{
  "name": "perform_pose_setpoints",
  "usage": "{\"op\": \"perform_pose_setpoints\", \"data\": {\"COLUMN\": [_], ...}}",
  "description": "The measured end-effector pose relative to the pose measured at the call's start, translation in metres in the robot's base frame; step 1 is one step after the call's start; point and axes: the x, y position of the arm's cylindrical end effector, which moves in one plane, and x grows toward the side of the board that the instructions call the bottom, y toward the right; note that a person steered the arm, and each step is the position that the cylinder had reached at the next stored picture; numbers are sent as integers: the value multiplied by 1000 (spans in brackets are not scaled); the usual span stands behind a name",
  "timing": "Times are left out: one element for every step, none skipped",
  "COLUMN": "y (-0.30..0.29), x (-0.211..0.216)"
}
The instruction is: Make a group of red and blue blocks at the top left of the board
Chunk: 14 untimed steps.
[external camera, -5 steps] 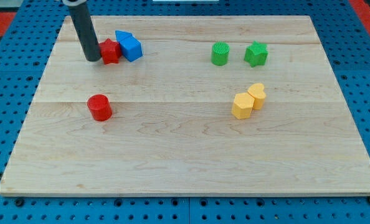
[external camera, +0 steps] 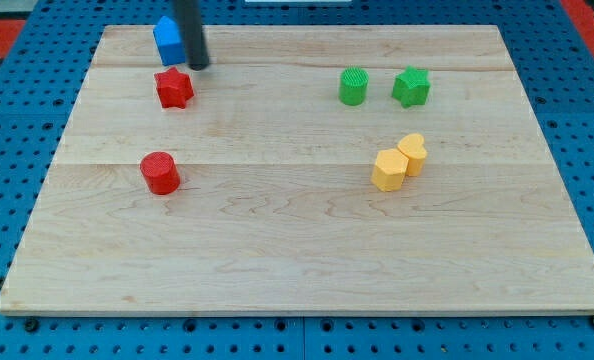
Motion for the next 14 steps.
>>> {"op": "perform_pose_setpoints", "data": {"y": [25, 25, 14, -7, -42, -60, -60, -60, -39, 29, 21, -45, -77, -11], "x": [-51, -88, -88, -87, -88, -88, -77, -52, -58, -32, 51, 60, 24, 102]}}
